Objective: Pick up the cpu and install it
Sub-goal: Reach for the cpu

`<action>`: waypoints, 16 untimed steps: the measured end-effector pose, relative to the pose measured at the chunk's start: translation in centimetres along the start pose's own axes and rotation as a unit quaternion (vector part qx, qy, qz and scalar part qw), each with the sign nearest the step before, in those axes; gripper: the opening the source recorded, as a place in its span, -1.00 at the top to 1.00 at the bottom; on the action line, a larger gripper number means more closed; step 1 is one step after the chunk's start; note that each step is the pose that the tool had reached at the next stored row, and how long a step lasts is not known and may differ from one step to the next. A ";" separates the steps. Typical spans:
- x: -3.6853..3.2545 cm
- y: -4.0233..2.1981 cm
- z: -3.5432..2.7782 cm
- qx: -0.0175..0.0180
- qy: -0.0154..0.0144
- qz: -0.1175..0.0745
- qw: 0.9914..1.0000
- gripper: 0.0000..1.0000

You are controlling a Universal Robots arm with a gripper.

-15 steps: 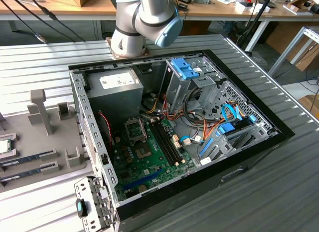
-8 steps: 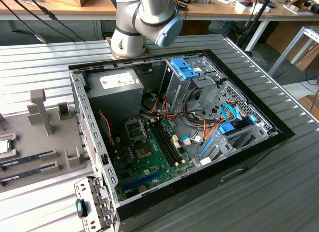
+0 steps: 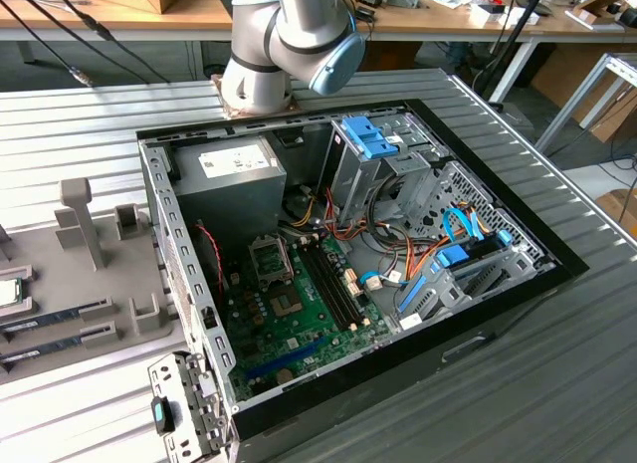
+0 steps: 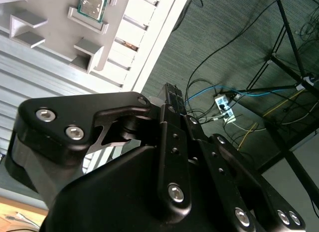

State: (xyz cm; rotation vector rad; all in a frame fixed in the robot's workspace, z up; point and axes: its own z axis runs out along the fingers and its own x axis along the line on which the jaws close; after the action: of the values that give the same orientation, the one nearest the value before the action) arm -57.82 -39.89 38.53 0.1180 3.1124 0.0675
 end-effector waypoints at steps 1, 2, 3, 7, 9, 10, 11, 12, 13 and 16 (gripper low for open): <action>0.03 0.00 0.01 0.000 0.000 0.000 1.000 0.79; 0.06 0.00 0.01 0.000 0.000 0.000 1.000 0.79; 0.06 -0.01 0.03 0.000 0.000 0.000 1.000 0.79; 0.13 -0.01 0.07 0.000 0.000 0.000 1.000 0.79; 0.22 -0.02 0.10 0.000 0.000 0.000 1.000 0.79; 0.28 -0.02 0.12 0.000 0.000 0.000 1.000 0.79; 0.33 -0.03 0.14 0.000 0.000 0.000 1.000 0.79; 0.35 -0.03 0.19 0.000 0.000 0.000 1.000 0.79; 0.35 -0.03 0.24 0.000 0.000 0.000 1.000 0.79; 0.18 -0.03 0.39 0.001 0.000 0.000 1.000 0.79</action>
State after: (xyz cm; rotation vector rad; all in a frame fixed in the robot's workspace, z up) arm -57.99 -39.89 38.14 0.1180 3.1125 0.0653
